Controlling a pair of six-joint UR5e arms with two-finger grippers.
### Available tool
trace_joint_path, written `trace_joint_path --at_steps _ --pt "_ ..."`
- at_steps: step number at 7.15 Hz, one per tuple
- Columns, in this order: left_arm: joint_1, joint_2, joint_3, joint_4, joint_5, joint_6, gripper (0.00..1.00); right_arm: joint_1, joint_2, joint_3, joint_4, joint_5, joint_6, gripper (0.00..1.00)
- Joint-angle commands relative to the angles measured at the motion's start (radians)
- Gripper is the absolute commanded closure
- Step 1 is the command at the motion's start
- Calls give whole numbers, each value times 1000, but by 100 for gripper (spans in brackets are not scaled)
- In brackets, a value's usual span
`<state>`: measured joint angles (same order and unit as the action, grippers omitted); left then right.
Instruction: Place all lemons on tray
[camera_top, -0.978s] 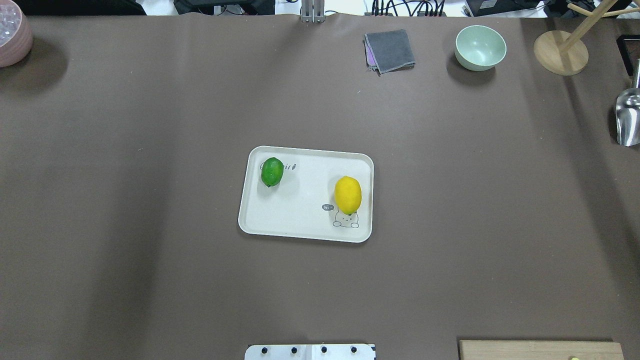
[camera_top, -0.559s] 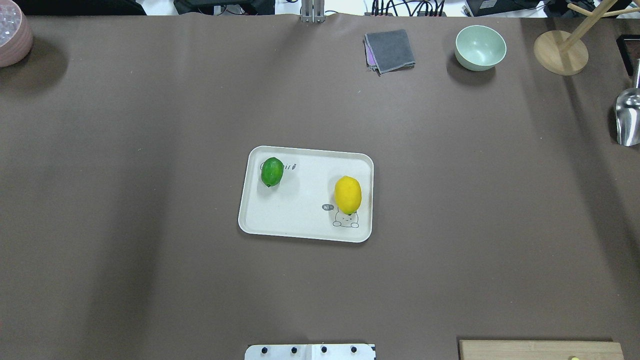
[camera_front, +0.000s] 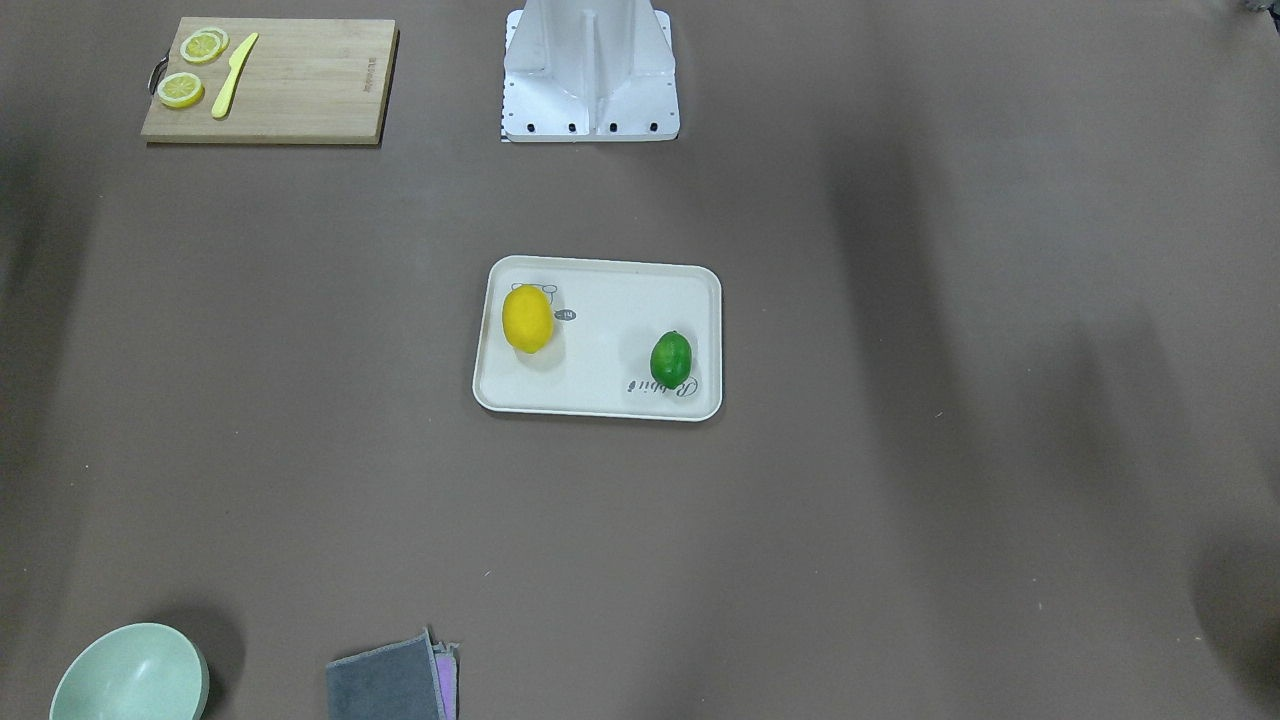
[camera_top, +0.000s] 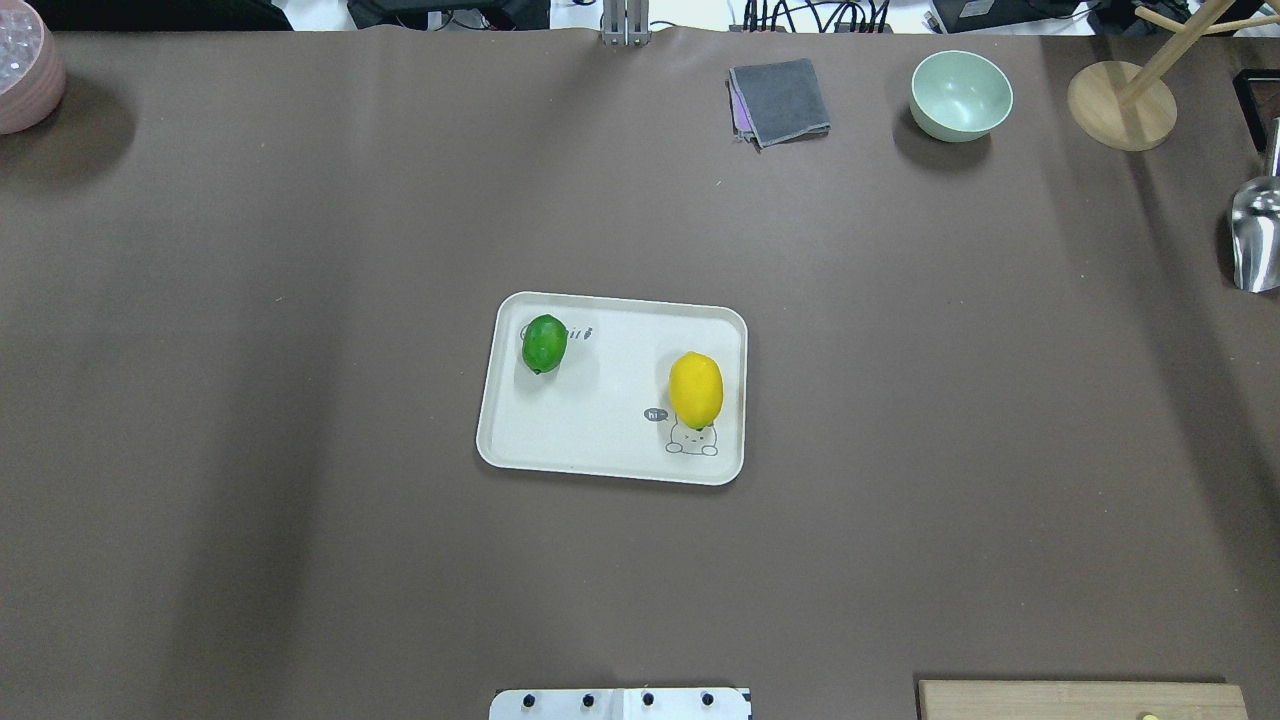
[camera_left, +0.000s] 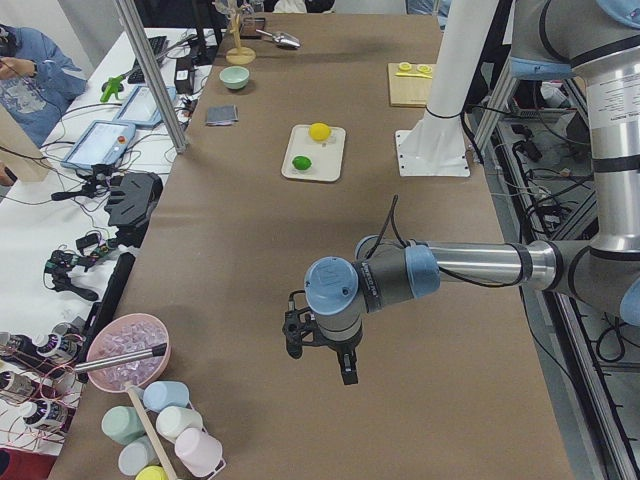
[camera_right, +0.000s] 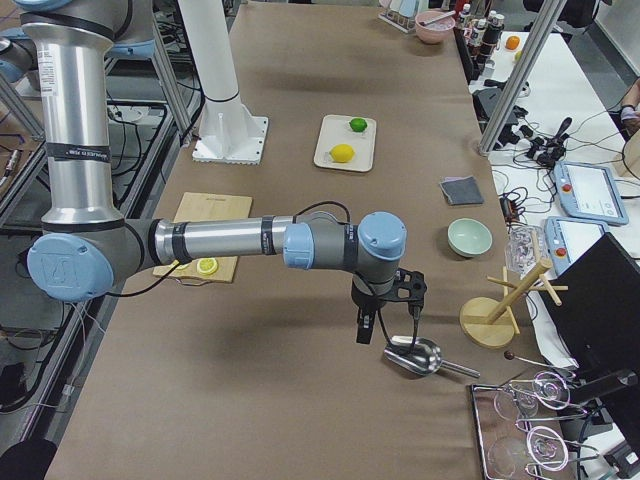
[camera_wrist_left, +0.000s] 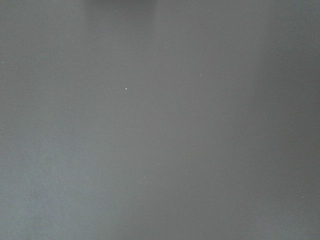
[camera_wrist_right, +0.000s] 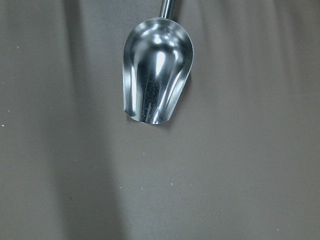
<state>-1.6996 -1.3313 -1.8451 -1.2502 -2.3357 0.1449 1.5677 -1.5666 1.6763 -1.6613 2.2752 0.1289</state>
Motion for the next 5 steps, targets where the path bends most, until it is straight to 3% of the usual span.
trace_joint_path --at_steps 1,5 --pt "0 -2 0 0 1 -1 2 0 -1 2 0 1 0 0" --pt "0 1 -14 2 1 -1 2 0 -1 2 0 3 0 0"
